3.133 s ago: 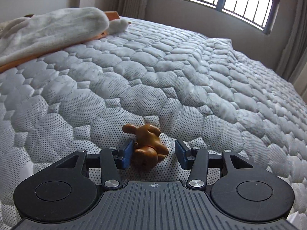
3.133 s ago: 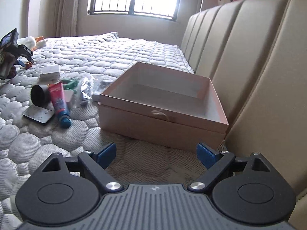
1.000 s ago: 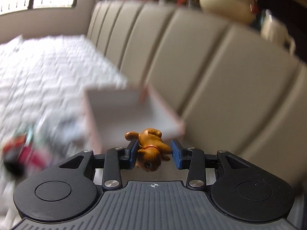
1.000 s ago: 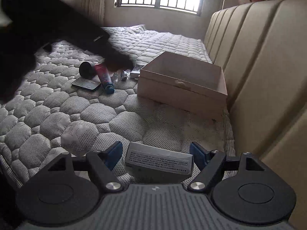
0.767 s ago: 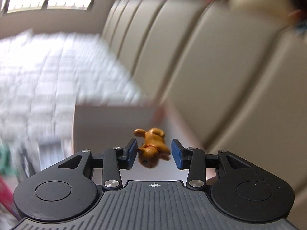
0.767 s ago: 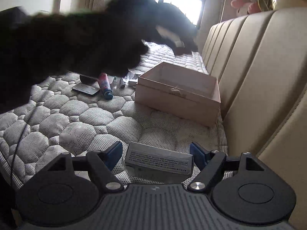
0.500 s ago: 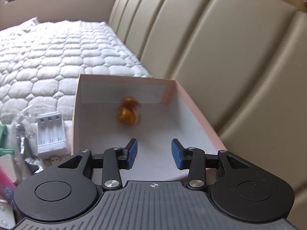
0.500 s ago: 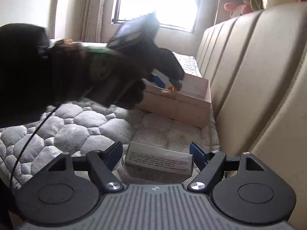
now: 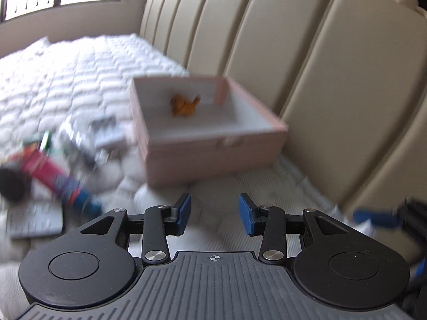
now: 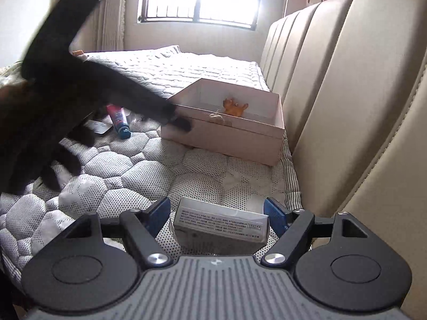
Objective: Organize rigid objects
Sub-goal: 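Carry the toy dog into the pink box and open the left gripper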
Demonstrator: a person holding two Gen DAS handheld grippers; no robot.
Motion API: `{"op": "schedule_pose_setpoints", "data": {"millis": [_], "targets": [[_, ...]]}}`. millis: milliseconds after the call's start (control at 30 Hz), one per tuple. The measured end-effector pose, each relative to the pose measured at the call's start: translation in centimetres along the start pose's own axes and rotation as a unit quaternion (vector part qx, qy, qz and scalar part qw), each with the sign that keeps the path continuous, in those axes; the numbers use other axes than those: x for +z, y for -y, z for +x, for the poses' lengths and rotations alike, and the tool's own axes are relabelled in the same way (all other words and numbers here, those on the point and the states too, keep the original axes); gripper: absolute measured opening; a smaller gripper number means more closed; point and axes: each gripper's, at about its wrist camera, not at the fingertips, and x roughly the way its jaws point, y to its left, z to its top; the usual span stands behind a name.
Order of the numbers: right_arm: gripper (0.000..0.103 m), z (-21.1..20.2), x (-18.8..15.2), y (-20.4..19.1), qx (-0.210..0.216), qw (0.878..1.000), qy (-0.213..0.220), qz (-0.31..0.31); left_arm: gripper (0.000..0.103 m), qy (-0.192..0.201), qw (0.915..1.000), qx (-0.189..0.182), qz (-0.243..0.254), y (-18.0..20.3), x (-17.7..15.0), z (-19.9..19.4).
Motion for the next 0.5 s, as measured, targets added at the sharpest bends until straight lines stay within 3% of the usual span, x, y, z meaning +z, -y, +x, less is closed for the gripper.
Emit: {"op": "schedule_pose_setpoints", "data": {"millis": [300, 500], "targets": [[0.077, 1.1, 2.5, 0.7, -0.020, 1.000, -0.018, 0.015, 0.043, -0.014, 0.9981, 0.006, -0.060, -5.2, -3.9, -2.3], [0.076, 2.0, 8.6, 3.6, -0.051, 0.997, 0.012, 0.055, 0.043, -0.008, 0.9972, 0.019, -0.072, -6.5, -4.8, -3.6]]}}
